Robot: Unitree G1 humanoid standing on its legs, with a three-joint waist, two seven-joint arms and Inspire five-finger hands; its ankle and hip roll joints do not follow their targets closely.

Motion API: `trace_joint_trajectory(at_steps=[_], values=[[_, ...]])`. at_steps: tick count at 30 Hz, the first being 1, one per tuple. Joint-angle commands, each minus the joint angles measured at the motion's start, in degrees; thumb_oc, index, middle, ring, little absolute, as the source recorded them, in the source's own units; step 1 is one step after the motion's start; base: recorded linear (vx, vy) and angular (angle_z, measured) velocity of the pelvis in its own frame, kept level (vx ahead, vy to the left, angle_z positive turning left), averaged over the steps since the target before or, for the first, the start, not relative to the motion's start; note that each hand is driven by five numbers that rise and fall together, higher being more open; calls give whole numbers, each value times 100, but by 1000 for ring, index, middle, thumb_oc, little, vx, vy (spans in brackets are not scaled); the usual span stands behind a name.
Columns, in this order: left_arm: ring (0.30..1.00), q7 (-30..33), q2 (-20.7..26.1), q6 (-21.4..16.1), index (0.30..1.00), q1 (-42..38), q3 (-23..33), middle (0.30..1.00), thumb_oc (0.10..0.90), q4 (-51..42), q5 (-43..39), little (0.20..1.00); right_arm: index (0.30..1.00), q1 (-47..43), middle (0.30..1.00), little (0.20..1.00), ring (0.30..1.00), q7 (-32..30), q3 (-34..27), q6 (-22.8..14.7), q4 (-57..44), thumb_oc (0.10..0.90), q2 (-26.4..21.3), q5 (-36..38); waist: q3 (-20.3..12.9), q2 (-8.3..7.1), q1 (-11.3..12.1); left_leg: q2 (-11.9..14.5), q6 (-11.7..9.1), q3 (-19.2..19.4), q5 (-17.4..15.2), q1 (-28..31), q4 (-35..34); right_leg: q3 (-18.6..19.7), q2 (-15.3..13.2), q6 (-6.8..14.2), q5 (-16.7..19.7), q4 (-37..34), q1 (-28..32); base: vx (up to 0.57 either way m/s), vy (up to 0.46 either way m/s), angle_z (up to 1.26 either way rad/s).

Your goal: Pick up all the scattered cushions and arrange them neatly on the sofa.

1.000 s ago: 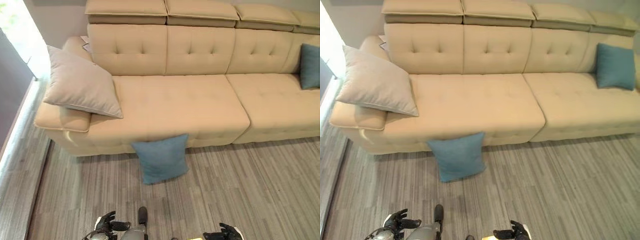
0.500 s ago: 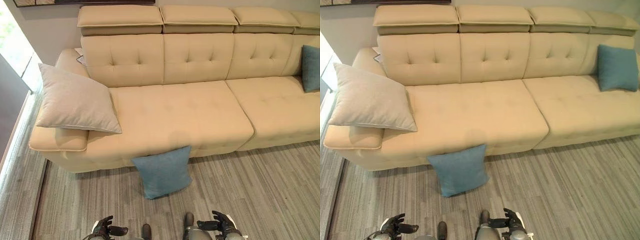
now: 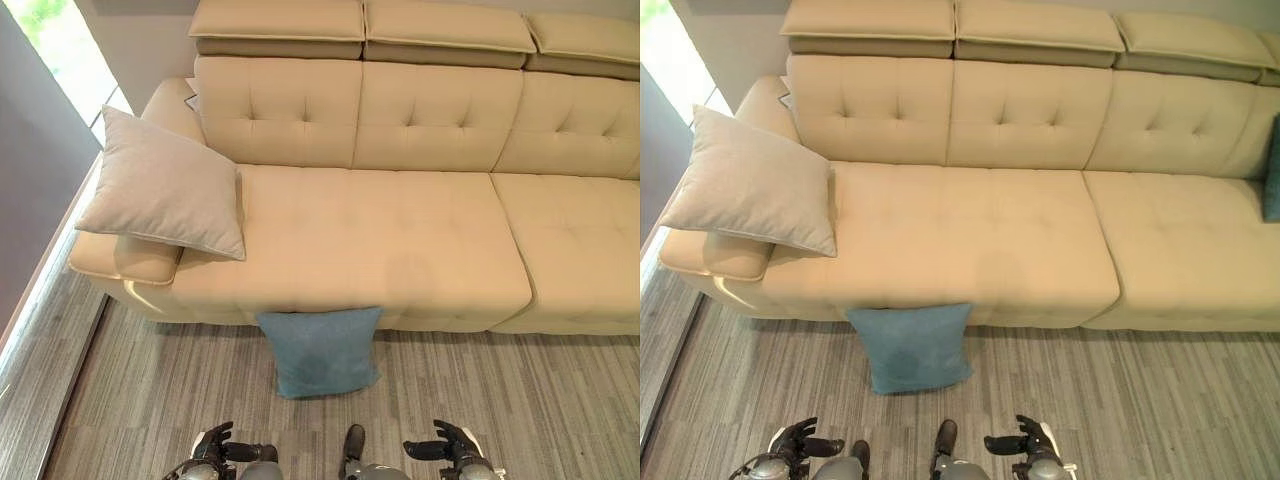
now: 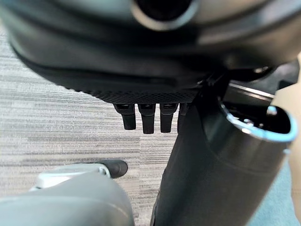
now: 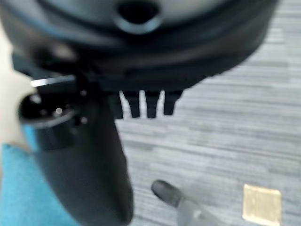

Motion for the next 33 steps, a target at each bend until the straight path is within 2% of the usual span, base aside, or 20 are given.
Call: trace_joint_trajectory(at_steps=[1,2,3,5,9,11,12,13,14,15,16,17,19,21,22,27,31,33], values=[[900,59,-11,-159,900,28,-192,900,800,0,66,900,900,79,900,900,900,-97,3,-148,-93,800,-258,146,71,-79,-133,-365,436,403,-609,-48,-81,379,-224,502,-695,455,267,165,-22,38],[900,41,8,-141,900,44,-190,900,800,-6,111,900,900,76,900,900,900,-119,22,-136,-69,800,-252,124,1,-61,-111,-527,491,454,-448,-229,-367,393,-141,528,-717,390,307,180,1,41],[900,36,23,-135,900,64,-197,900,800,-11,141,900,900,78,900,900,900,-133,42,-128,-72,800,-244,103,-9,-57,-103,-521,501,565,-366,-331,-419,395,-101,529,-757,394,341,174,37,33],[900,21,54,-107,900,124,-116,900,800,23,151,900,900,114,900,900,900,-125,24,-100,-68,800,-193,85,-62,-39,-66,-466,528,738,-326,-120,-736,457,5,542,-822,416,406,151,85,9],[900,-1,110,-82,900,252,-13,900,800,87,149,900,900,184,900,900,900,-99,58,-83,-31,800,-109,-12,-178,-94,-19,-512,598,665,-330,73,-925,471,-21,615,-887,584,438,153,114,-34],[900,-5,162,-77,900,290,48,900,800,103,167,900,900,207,900,900,900,-77,88,-60,-15,800,-76,-95,-209,-141,45,-553,683,693,-386,205,-1004,499,-96,698,-895,842,417,107,135,-16],[900,4,213,-79,900,283,99,900,800,81,141,900,900,176,900,900,900,-50,113,-34,-24,800,-49,-130,-172,-146,72,-543,750,728,-420,319,-1065,478,-228,839,-802,1311,222,44,85,-13],[900,4,214,-79,900,282,99,900,800,80,141,900,900,175,900,900,900,-50,113,-34,-24,800,-48,-130,-173,-148,77,-546,753,734,-420,317,-1067,485,-233,842,-810,1330,209,48,121,-24],[900,21,258,-81,900,262,107,900,800,54,128,900,900,137,900,900,900,-56,122,-25,-56,800,-49,-138,-118,-144,70,-533,789,725,-416,330,-1057,505,-299,926,-698,1674,14,-9,74,-27],[900,20,305,-91,900,228,89,900,800,33,118,900,900,92,900,900,900,-44,138,-27,-94,800,-36,-125,-42,-129,48,-513,824,682,-409,323,-1037,589,-324,1014,-585,2032,-221,23,120,-22],[900,19,342,-108,900,213,75,900,800,21,138,900,900,82,900,900,900,-26,136,-39,-153,800,-32,-94,-6,-95,5,-518,857,567,-413,336,-1033,826,-264,995,-635,2152,-376,43,92,-7],[900,26,345,-115,900,202,66,900,800,23,146,900,900,82,900,900,900,-27,130,-47,-174,800,-35,-86,-8,-89,-20,-550,867,502,-420,353,-1050,961,-224,951,-679,2045,-385,55,57,4],[900,26,344,-116,900,202,66,900,800,23,146,900,900,83,900,900,900,-27,130,-47,-175,800,-36,-86,-3,-87,-21,-549,866,501,-421,361,-1052,959,-223,950,-680,2043,-377,43,0,29],[900,46,344,-149,900,151,30,900,800,28,174,900,900,81,900,900,900,-32,132,-59,-165,800,-41,-45,-10,-73,-85,-617,858,325,-432,397,-1122,1318,-147,878,-674,1532,-400,113,-46,37],[900,37,361,-148,900,114,0,900,800,33,193,900,900,62,900,900,900,-29,128,-45,-147,800,-55,-13,0,-113,-110,-673,851,247,-439,372,-1092,1475,-157,882,-638,1279,-361,72,-72,27],[900,107,362,-172,900,56,18,900,800,47,122,900,900,-63,900,900,900,-65,218,-51,-130,800,-53,-17,59,-170,-24,-673,803,231,-388,144,-1105,1305,-216,865,-537,1052,-374,-38,-81,26],[900,208,343,-285,900,-124,-4,900,800,-88,-179,900,900,-222,900,900,900,-117,270,-144,-296,800,-120,143,272,-163,-22,-611,694,157,-221,-354,-1075,1111,-212,770,-489,939,-691,-99,-100,19],[900,337,348,-435,900,-327,-11,900,800,-391,-613,900,900,-420,900,900,900,-226,306,-257,-545,800,-191,294,500,-159,-13,-575,636,72,-146,-842,-900,953,-250,720,-485,1063,-1124,-217,-155,22]])
